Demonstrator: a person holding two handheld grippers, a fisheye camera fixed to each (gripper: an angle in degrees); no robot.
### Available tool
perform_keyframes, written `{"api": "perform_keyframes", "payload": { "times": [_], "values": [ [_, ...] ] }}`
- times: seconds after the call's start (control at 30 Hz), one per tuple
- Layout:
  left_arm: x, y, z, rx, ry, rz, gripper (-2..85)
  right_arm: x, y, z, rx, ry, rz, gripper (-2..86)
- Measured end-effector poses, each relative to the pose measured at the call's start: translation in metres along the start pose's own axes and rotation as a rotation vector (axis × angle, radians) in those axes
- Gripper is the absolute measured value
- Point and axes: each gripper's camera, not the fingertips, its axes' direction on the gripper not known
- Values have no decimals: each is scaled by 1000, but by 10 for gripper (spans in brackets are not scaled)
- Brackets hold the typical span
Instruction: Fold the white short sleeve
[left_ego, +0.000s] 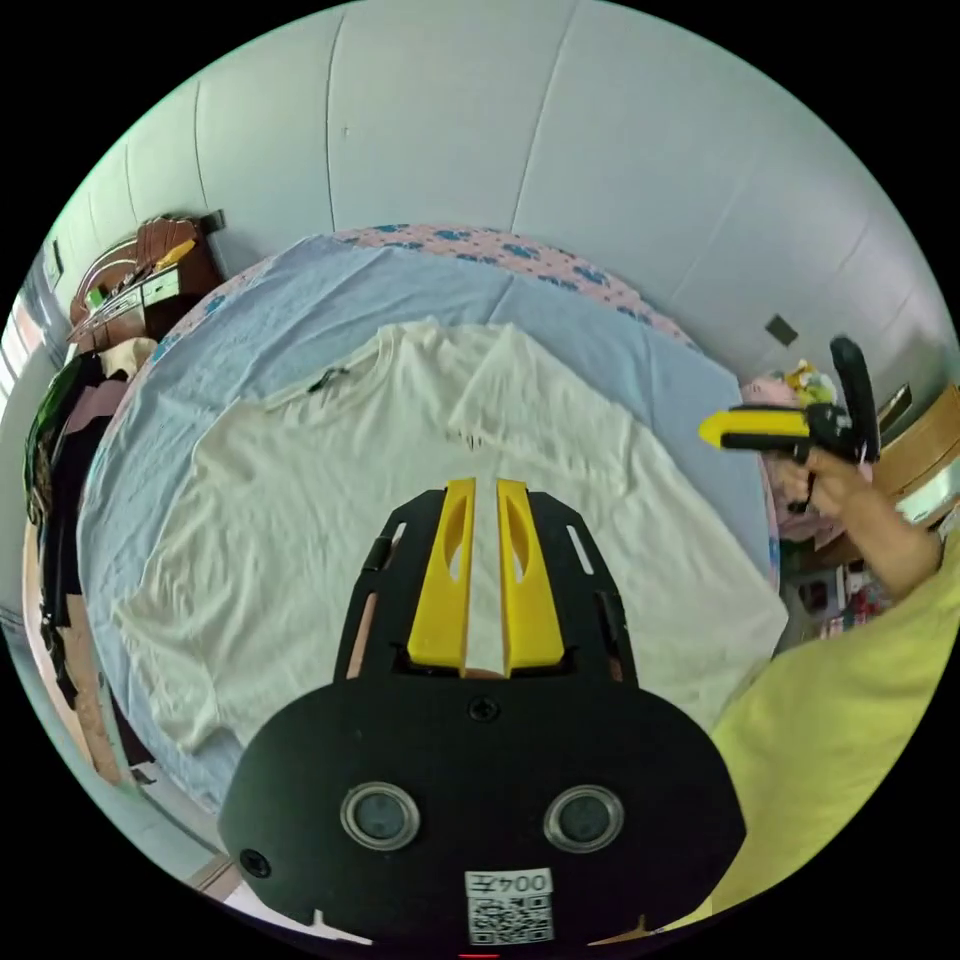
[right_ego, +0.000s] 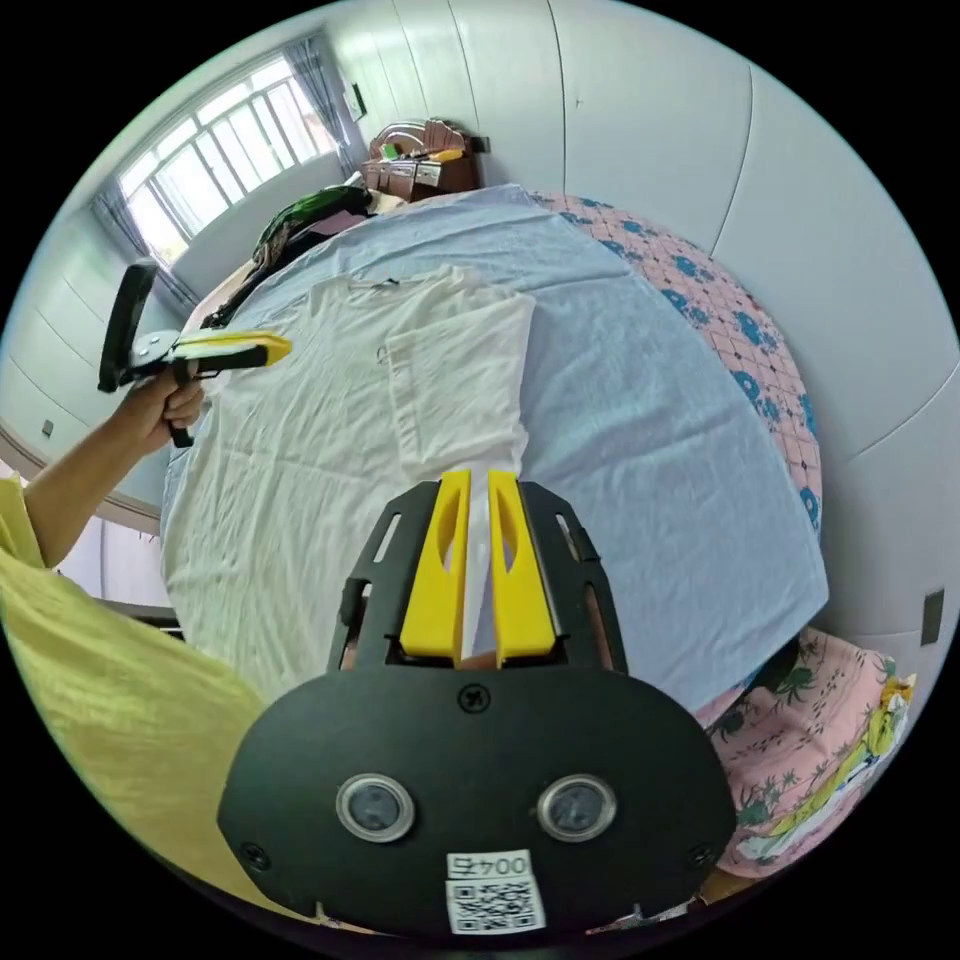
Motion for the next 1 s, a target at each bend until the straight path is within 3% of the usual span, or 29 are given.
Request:
{"api": "perform_keyframes", "payload": {
  "times": [0.1, 0.27, 0.5, 1.0],
  "values": [
    [37, 87, -31, -74, -61, 40, 23, -16, 41, -1, -102, -89, 45, 1],
    [100, 192, -65, -196, -204, 124, 9, -76, 92, 30, -312, -46, 81, -6],
    [140, 232, -100, -219, -233, 180, 3, -139, 112, 84, -519, 199, 31, -7],
    [135, 271, -233, -115, -251, 42, 6, -150, 158, 88, -341, 232, 13, 5]
  ]
}}
